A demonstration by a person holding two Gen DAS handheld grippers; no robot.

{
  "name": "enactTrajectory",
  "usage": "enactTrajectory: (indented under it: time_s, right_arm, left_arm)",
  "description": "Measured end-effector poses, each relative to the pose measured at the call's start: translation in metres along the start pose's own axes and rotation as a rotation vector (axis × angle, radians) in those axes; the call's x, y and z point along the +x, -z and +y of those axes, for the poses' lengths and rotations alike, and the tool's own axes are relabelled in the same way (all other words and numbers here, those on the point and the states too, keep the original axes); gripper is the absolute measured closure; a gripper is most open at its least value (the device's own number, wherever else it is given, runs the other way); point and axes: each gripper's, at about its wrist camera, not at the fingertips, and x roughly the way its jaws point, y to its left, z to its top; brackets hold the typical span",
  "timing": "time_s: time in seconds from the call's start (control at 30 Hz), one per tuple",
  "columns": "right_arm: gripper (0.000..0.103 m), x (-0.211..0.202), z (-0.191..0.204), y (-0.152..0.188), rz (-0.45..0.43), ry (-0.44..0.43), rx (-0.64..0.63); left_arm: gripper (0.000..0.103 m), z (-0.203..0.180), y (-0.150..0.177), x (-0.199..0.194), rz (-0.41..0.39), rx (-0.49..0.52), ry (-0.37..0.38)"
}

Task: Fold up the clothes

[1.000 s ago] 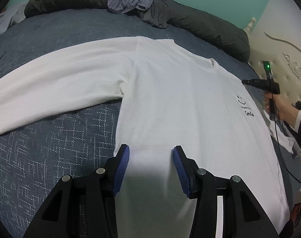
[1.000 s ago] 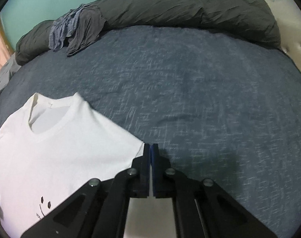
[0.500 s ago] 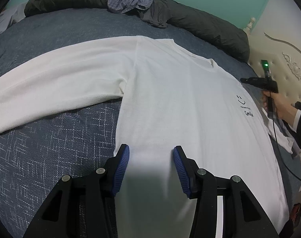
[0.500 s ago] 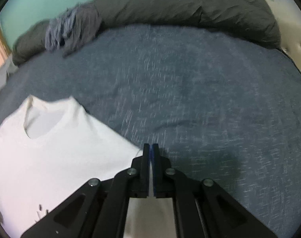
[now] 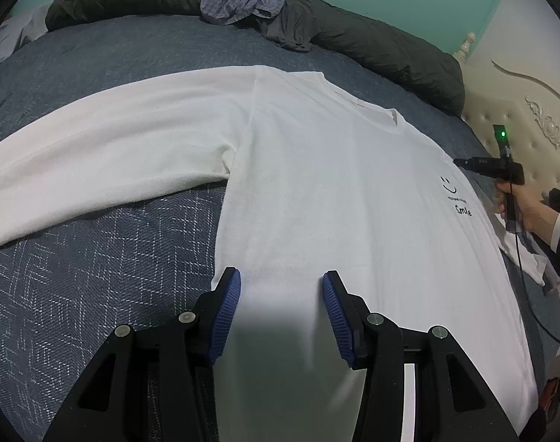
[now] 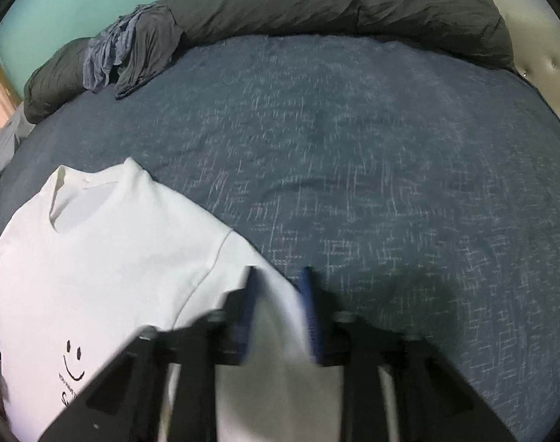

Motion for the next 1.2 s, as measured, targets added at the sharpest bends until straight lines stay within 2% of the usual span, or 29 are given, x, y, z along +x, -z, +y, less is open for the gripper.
enactTrajectory:
  time_s: [0.1, 0.2, 0.33, 0.5, 0.8, 0.9, 0.93, 0.97, 1.03, 1.2]
  right_arm:
    - [0.1, 0.001, 0.001, -0.001, -0.025, 0.058, 0.016]
    - [0.1, -0.005, -0.007, -0.002, -0.067, 0.103, 0.102]
    - [0.1, -0.025, -0.007, 0.001, -0.127, 0.074, 0.132]
    - [0.099, -0.061, 0.016, 0.026, -0.146, -0.042, 0.16]
    - [0.095, -0.122, 0.079, 0.117, -0.105, -0.232, 0.141]
    - [0.091, -0.134, 0.095, 0.146, -0.099, -0.26, 0.158]
    - [0.087, -0.137, 0.099, 0.155, -0.098, -0.265, 0.162]
    - [0.081, -0.141, 0.104, 0.164, -0.097, -0.273, 0.169]
    - [0.076, -0.142, 0.112, 0.183, -0.082, -0.32, 0.218]
    - [0.076, -0.152, 0.139, 0.219, -0.083, -0.412, 0.288]
  left_arm:
    - [0.053, 0.001, 0.0, 0.0, 0.001, -0.006, 0.004]
    - [0.053, 0.001, -0.001, 0.0, 0.001, -0.011, 0.008]
    - [0.053, 0.002, -0.001, 0.0, 0.002, -0.018, 0.013]
    - [0.052, 0.004, -0.003, -0.002, 0.0, -0.038, 0.025]
    - [0.052, 0.009, -0.001, -0.021, -0.022, -0.09, 0.016]
    - [0.052, 0.014, 0.0, -0.032, -0.037, -0.098, 0.0]
    - [0.052, 0.016, 0.001, -0.036, -0.04, -0.099, -0.008]
    - [0.052, 0.02, 0.001, -0.041, -0.043, -0.103, -0.019]
    - [0.052, 0.033, 0.002, -0.052, -0.052, -0.133, -0.042]
    - [0.052, 0.075, 0.001, -0.088, -0.057, -0.235, -0.088]
